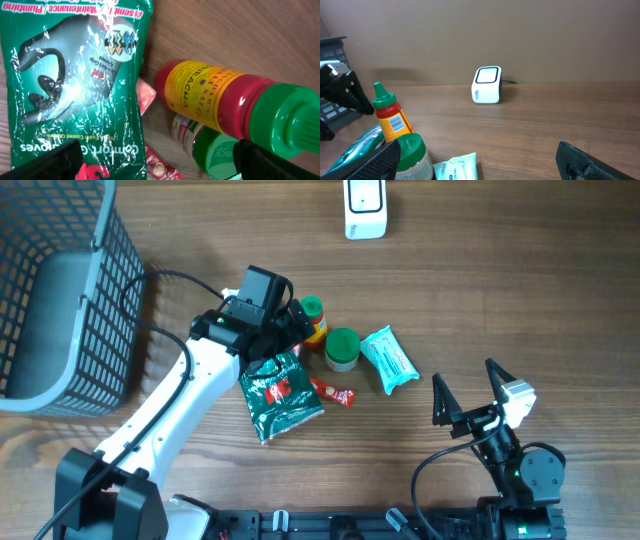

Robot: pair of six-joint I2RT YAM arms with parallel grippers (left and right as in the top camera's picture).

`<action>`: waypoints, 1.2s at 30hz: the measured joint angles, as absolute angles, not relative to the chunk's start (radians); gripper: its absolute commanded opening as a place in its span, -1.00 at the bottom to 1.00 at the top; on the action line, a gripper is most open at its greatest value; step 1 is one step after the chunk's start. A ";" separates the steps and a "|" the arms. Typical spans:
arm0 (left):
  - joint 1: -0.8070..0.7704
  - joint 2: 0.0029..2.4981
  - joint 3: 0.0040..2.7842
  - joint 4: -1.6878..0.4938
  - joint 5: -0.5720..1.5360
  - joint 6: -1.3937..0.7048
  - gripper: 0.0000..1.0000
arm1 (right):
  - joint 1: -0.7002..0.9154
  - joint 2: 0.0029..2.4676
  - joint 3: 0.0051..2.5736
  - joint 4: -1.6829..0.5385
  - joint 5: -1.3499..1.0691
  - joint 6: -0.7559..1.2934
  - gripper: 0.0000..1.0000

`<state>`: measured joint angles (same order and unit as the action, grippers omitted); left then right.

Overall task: Scan the item barcode
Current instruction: 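Lift the green glove pack out and lay it left of the jar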

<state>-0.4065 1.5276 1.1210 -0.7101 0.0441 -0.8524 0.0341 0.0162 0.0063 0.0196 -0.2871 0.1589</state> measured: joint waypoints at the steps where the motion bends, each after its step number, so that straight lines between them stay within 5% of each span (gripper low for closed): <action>1: -0.406 1.525 1.121 -0.710 0.036 -0.852 1.00 | 0.034 0.016 0.006 0.019 -0.287 0.159 1.00; 9: -0.407 1.240 1.117 -0.738 -0.178 -0.846 1.00 | 0.034 0.016 0.006 0.020 -0.287 0.159 0.99; 16: -0.407 0.987 1.116 -0.572 -0.302 -0.441 1.00 | 0.034 0.016 0.006 0.019 -0.287 0.159 0.99; 20: -0.407 0.936 1.122 -0.808 -0.322 -0.218 1.00 | 0.034 0.017 0.006 0.020 -0.287 0.159 0.99; 26: -0.407 0.949 1.117 -1.099 -0.322 -0.186 1.00 | 0.034 0.017 0.006 0.051 -0.289 0.168 0.99; 36: -0.407 0.952 1.116 -1.179 -0.321 -0.184 1.00 | 0.034 0.017 0.006 0.031 -0.443 0.678 0.99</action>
